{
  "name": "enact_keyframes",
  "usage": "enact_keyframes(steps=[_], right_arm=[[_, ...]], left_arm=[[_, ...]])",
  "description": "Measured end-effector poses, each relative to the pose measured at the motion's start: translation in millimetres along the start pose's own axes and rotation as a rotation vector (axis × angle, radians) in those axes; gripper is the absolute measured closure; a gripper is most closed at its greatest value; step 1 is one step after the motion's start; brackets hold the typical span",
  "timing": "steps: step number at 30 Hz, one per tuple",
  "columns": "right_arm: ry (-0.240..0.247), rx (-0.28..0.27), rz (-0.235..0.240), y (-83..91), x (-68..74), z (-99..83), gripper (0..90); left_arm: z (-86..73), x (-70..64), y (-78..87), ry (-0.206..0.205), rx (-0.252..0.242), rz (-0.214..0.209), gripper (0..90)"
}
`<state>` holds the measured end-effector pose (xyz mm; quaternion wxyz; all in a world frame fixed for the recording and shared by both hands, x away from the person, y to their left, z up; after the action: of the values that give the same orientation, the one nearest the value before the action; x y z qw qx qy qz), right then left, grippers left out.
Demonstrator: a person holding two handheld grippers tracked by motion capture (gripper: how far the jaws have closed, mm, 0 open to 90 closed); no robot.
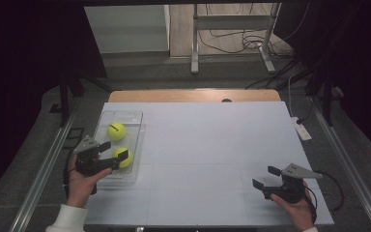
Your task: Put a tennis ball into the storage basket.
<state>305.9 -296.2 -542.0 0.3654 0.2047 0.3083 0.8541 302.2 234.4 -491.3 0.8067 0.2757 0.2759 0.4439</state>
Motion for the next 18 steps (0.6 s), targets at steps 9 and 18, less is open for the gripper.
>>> enact_keyframes(steps=[9, 18], right_arm=[[0.002, -0.014, -0.018, 9.8, 3.4, -2.4, 13.3], [0.002, -0.021, -0.023, 13.8, 3.4, -3.4, 13.3]], left_arm=[[-10.4, -17.3, 1.2, -0.04, -0.013, -0.036, 18.0], [-31.2, -38.6, -4.6, -0.079, -0.001, -0.041, 17.9]])
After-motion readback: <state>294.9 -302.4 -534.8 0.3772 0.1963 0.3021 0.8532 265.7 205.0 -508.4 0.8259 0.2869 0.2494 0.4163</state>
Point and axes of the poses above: each handheld gripper's, and its own axes: y roughly backward along the jaws, z roughly out of its top, x roughly to its left, the point moved 5 cm from there along -y, roughly forward along the jaws, and after that the axes turned 13 degrees about x, right-handed, at the moved point
